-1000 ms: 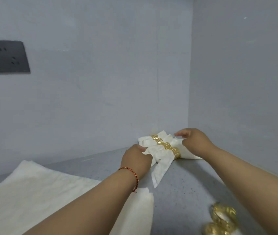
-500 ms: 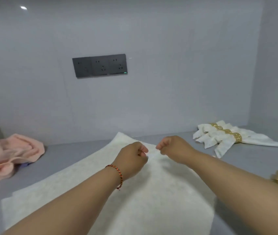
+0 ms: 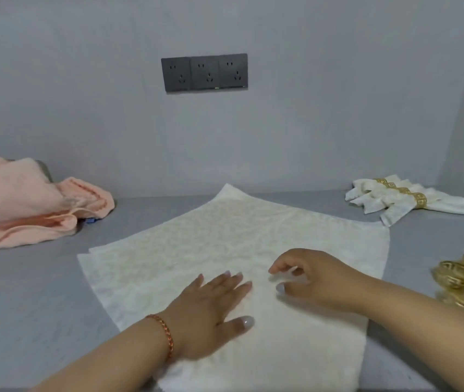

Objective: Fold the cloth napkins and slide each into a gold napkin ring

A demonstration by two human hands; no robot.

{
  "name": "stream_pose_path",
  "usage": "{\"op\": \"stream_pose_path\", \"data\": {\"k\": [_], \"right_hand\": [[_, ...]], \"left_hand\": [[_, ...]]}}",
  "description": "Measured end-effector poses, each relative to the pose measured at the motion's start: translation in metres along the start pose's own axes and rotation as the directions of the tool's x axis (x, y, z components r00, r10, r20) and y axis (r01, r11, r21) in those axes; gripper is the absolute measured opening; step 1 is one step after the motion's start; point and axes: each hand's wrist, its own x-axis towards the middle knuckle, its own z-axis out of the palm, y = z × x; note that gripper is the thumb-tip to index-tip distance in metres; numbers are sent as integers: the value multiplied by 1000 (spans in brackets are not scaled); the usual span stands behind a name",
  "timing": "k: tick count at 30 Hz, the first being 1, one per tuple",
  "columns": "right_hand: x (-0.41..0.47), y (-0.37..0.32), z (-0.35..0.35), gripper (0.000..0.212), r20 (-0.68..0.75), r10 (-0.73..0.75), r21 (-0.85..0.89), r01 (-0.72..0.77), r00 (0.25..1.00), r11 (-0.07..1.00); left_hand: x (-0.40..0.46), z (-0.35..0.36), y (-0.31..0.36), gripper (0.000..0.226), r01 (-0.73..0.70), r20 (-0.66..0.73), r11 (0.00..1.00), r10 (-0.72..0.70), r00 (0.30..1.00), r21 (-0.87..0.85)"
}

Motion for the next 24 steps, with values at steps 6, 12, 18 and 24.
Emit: {"op": "stream_pose_path", "data": {"k": [6,12,18,24], "right_hand": [[-11,-14,-6,22,158,-70,46,63,985,997],[-14,-12,8,26,337,-160,0,170,928,985],[-11,-13,15,5,358,-184,-6,199,915,980],[-16,-17,11,13,447,-127,48,118,885,992]], "left_hand": [[36,-7,-14,66,29,3,1000,-29,1000,5],[53,-10,-22,66,35,-14,999,-35,999,-29],[54,-8,-23,64,30,-29,999,-31,999,-43],[43,-6,-16,64,29,-30,999,-30,999,-30]]}}
